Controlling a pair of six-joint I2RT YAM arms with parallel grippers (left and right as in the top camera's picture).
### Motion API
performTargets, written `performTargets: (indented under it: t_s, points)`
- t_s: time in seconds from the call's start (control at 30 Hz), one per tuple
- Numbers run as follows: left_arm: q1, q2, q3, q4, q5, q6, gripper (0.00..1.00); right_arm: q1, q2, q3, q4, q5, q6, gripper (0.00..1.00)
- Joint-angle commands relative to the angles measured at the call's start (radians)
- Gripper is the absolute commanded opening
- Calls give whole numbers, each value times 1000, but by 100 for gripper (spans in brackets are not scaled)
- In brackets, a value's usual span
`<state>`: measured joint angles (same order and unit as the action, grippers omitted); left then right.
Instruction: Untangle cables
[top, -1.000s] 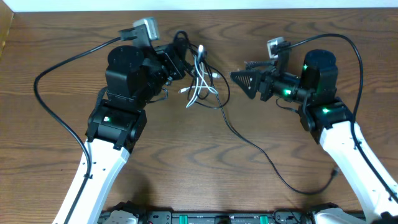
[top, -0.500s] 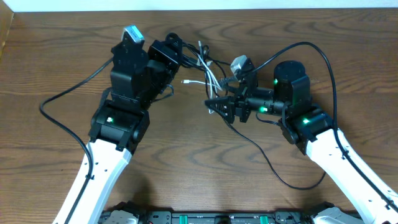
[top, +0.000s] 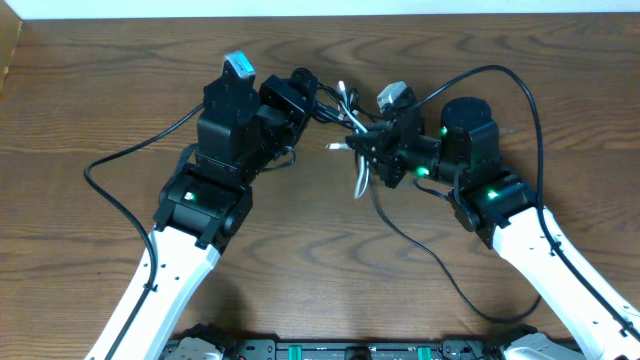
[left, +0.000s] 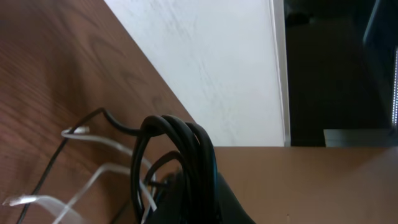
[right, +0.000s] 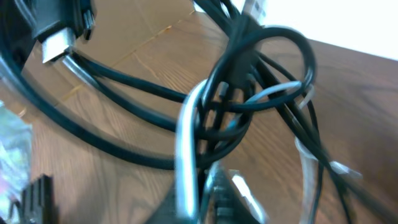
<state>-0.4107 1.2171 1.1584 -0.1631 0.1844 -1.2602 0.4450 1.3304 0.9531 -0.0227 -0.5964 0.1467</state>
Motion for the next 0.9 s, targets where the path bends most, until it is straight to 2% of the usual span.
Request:
performTargets:
  t_s: [0.0,0.33,0.57,0.87]
  points:
    - [-10,-15,38,3,-7,-10,7,16,-3,-3,4,8,-5,1]
    - [-10,-14,38,2,-55,-10,8,99,-3,-3,69,-137,-5,1]
    - [-10,-13,38,-49,-55,-10,7,105,-3,-3,143,-136,48,1]
    - [-10,-14,38,40,-55,-10,8,107,-3,-3,-62,-136,47,1]
